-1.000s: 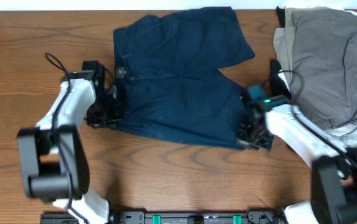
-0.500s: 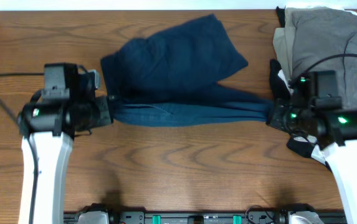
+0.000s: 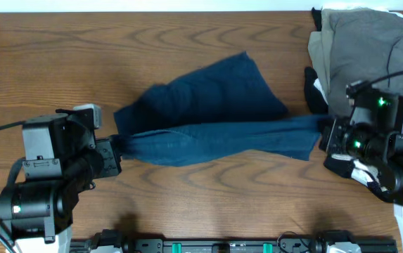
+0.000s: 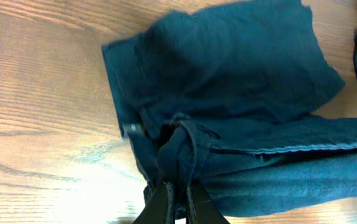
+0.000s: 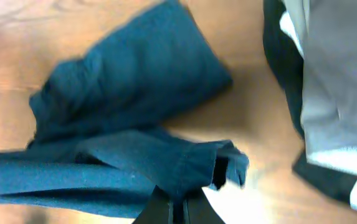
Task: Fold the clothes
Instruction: 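Lay the folded edge down with both grippers and release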
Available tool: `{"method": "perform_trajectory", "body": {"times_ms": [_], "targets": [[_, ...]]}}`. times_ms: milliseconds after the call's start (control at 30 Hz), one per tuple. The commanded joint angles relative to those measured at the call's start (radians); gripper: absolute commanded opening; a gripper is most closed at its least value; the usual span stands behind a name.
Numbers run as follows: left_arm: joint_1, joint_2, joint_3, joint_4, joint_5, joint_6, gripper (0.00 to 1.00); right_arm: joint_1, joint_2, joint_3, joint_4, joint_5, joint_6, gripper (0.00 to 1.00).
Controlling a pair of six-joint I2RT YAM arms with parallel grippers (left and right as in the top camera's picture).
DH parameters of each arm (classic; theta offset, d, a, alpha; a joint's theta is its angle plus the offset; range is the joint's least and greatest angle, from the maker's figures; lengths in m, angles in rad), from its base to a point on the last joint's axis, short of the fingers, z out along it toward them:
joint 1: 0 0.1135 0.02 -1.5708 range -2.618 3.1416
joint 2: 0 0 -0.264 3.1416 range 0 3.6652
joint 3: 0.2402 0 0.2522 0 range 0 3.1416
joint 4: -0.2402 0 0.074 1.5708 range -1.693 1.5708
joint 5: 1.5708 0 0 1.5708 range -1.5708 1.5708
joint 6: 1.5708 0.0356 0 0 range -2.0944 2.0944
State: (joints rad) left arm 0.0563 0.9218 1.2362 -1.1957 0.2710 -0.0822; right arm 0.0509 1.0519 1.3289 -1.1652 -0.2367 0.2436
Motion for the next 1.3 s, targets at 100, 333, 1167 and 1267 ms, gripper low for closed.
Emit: {"method": "perform_trajectory", "body": {"times_ms": [100, 333, 1167, 1267], "targets": [[0.021, 0.08, 0.014, 0.028, -0.131, -0.009, 0.06, -0.024, 0.15, 0.015, 0.083, 0.128, -0.059, 0.01], [0.021, 0.243, 0.013, 0.142, -0.175, -0.01, 0.06, -0.024, 0.336, 0.015, 0.22, 0.118, -0.11, 0.01], [0.021, 0.777, 0.013, 0.735, -0.291, -0.009, 0.06, 0.056, 0.928, 0.015, 0.91, 0.041, -0.19, 0.01], [0.021, 0.824, 0.013, 0.799, -0.291, -0.009, 0.06, 0.069, 0.985, 0.015, 0.981, 0.042, -0.19, 0.01]]}}
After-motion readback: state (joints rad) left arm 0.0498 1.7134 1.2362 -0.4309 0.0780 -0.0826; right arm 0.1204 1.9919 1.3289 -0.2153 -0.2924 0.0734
